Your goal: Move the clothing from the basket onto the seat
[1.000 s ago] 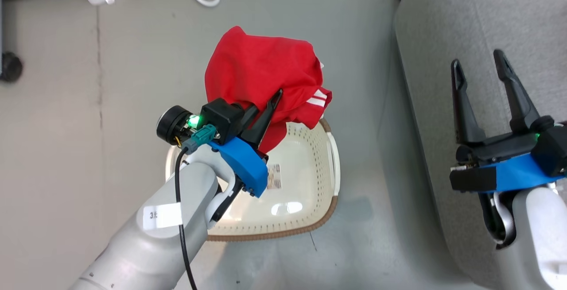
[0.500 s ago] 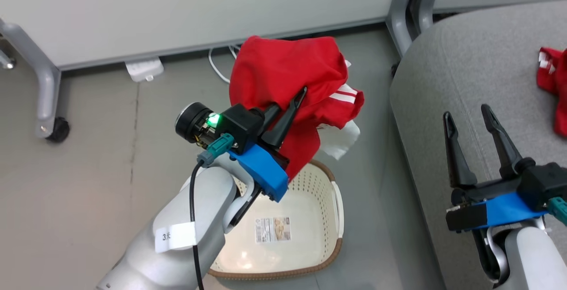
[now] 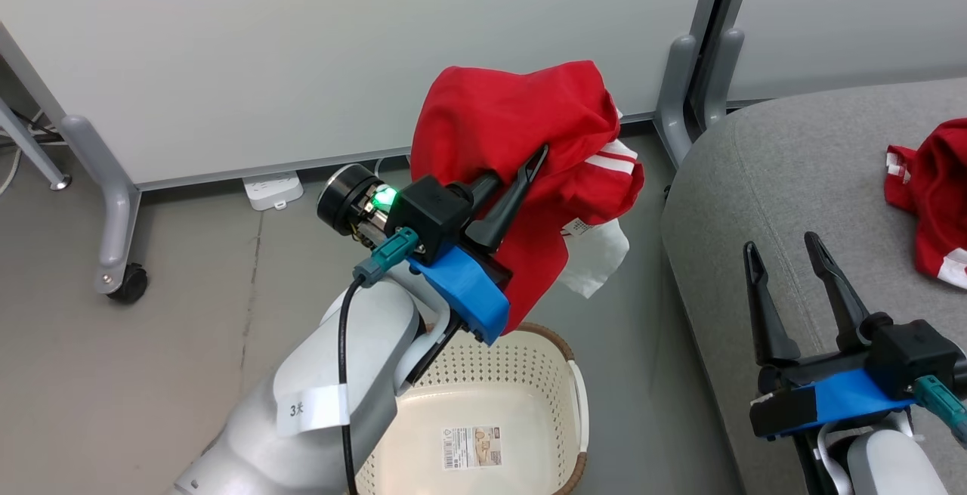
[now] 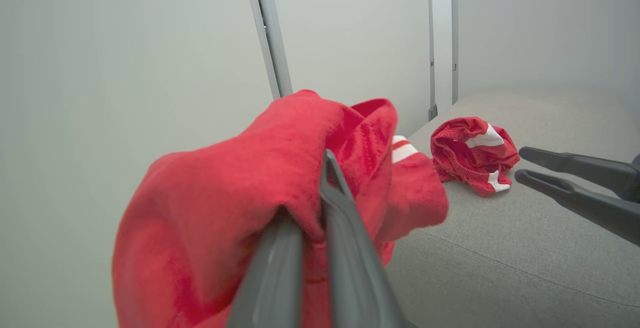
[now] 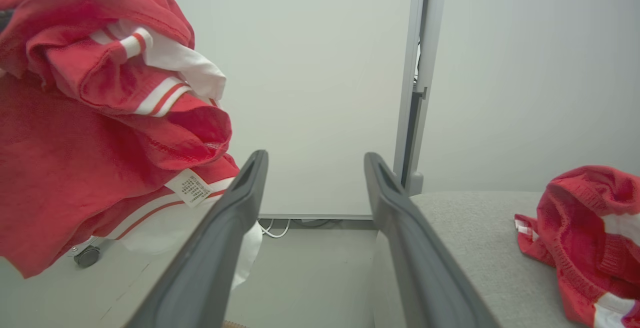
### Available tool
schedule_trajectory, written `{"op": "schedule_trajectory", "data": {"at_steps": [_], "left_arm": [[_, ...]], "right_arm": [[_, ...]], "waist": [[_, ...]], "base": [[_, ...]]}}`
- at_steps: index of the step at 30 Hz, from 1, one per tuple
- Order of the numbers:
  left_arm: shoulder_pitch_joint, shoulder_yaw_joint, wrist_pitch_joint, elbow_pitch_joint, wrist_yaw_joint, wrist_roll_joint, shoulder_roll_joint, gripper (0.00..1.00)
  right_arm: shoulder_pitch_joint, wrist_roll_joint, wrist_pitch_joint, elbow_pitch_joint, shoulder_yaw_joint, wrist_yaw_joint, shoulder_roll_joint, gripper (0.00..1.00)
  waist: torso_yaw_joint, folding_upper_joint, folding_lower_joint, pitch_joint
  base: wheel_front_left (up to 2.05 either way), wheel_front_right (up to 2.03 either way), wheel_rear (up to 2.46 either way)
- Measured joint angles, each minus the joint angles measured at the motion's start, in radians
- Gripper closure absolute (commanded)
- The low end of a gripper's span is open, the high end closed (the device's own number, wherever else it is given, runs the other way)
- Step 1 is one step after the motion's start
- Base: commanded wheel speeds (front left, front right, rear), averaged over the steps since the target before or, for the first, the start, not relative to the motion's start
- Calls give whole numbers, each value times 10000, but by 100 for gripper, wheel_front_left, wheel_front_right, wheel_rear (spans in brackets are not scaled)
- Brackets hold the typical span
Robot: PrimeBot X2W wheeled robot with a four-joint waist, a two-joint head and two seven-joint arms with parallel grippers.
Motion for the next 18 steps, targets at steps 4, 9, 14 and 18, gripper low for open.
{"op": "schedule_trajectory", "data": {"at_steps": [4,9,14,18], "left_arm": [[25,-44,0,2,0,-40,19,100],[48,-84,0,4,0,-100,46,100],[48,-121,0,0,0,-98,44,100],[48,-151,0,-4,4,-98,38,100]], "right_arm": [[197,-2,0,-4,-19,0,33,0],[258,-6,0,-21,-10,0,38,0],[253,-8,0,-61,257,0,23,0],[209,-48,0,-59,646,0,-65,0]], "waist": [[-5,0,0,-240],[20,0,0,-316],[43,0,1,-275],[62,-1,1,-238]], "base": [[0,0,0],[0,0,0],[0,0,0],[0,0,0]]}}
